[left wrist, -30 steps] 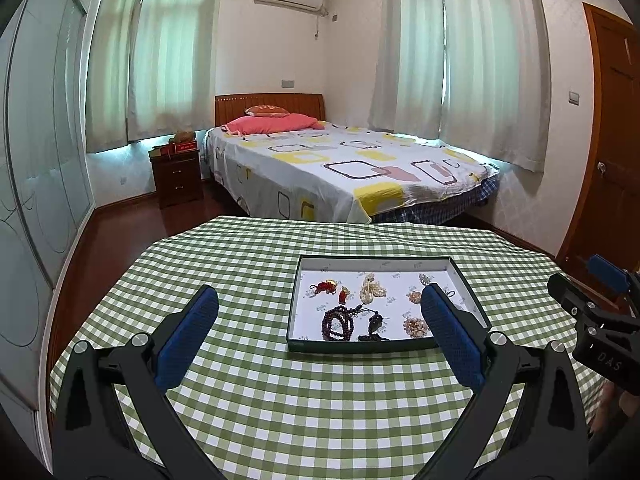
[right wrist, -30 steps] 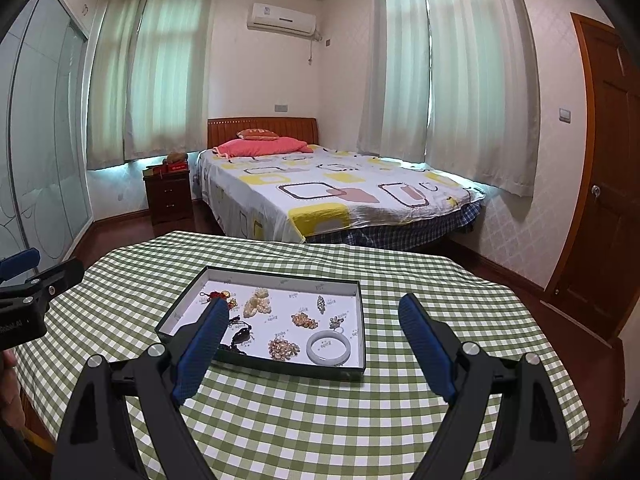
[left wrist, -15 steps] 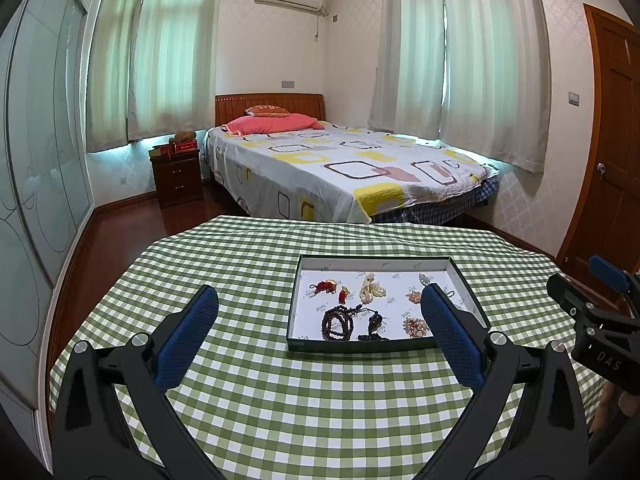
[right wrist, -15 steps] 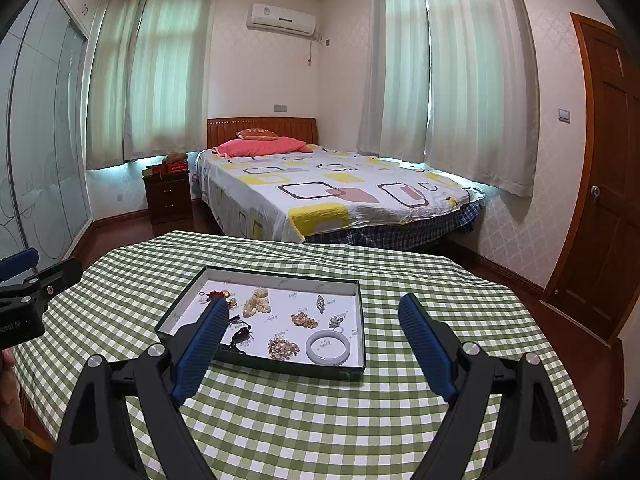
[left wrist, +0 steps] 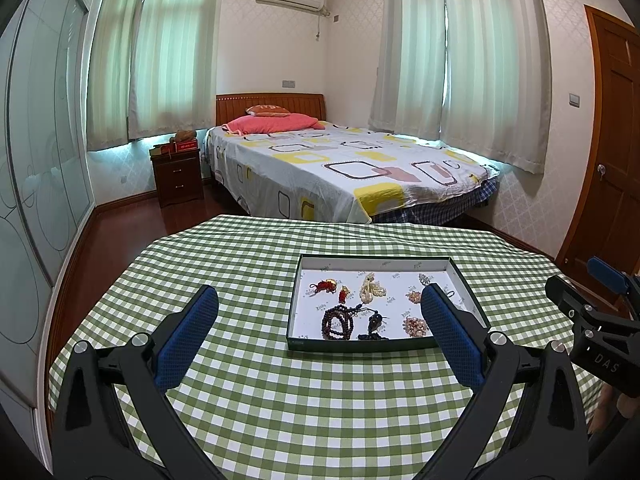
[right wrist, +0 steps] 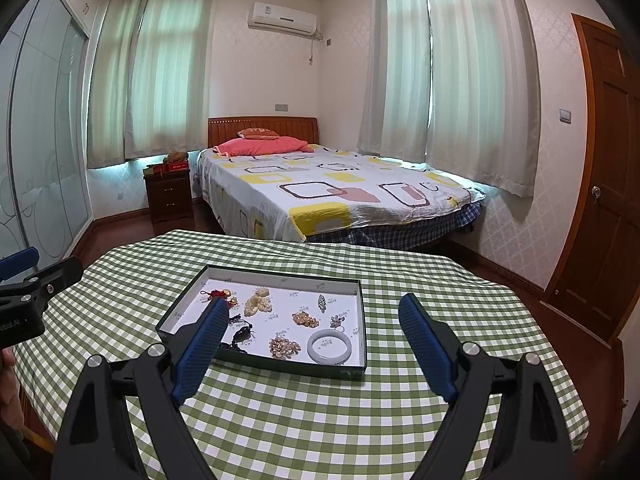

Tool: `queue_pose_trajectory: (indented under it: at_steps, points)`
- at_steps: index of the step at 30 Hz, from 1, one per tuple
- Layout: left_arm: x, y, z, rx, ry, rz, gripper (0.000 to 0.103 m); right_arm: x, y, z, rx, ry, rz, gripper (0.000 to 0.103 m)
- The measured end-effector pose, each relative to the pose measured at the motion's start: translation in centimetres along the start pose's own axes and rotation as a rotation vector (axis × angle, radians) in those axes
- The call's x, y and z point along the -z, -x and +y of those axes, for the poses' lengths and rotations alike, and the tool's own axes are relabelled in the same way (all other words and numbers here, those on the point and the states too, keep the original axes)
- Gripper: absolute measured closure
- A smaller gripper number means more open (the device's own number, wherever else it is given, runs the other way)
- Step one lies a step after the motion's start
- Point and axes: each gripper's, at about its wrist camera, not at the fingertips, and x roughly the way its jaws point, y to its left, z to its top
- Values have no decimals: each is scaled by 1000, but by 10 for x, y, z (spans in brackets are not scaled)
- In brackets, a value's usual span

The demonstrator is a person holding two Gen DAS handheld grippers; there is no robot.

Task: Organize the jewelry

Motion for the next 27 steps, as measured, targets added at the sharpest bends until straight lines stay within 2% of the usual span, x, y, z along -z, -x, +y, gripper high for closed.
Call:
queue_pose_trajectory:
  at_steps: [14,21,27]
  points:
    - [5,0,-1,5,3,0,4,1,0,2,-1,2,3,19]
    - [4,1,1,0,18,-30,4,4,-2,1,-4,2,14,19]
    - [7,-14,7,-19,15,0,4,5,-6,0,-4,1,21,19]
